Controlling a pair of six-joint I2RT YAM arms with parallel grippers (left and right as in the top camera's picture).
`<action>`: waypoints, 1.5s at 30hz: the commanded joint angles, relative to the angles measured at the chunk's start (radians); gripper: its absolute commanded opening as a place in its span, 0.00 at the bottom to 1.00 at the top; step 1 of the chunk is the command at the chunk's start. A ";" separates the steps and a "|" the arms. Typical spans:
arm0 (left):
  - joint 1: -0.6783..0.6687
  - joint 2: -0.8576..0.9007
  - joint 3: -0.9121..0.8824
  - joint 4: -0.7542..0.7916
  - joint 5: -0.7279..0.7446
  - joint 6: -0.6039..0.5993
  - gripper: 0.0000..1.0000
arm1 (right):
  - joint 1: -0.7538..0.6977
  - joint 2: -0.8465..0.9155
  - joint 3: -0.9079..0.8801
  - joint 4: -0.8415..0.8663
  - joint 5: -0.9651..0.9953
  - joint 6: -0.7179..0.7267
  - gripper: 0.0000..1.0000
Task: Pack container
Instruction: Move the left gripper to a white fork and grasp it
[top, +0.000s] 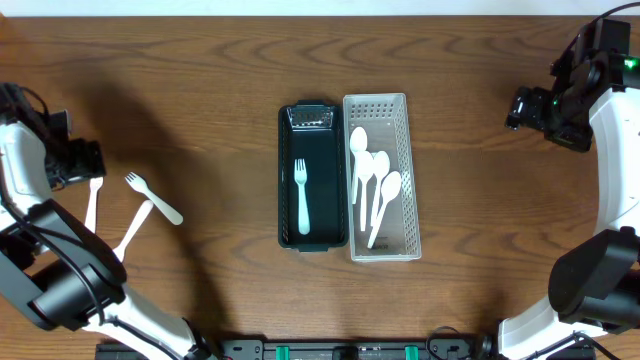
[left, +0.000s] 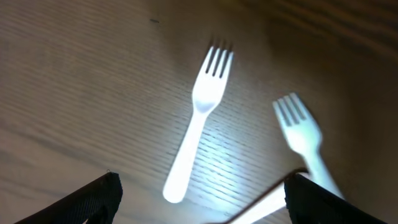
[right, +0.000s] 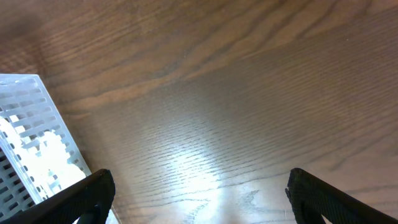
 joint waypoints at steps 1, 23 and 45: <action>0.045 0.046 -0.002 0.012 0.052 0.098 0.87 | -0.001 0.009 0.005 -0.007 -0.003 -0.003 0.92; 0.092 0.237 -0.002 0.049 0.063 0.113 0.81 | -0.001 0.009 0.005 -0.003 -0.003 0.020 0.92; 0.085 0.238 -0.055 0.099 0.063 0.094 0.77 | -0.001 0.009 0.005 -0.003 -0.003 0.019 0.92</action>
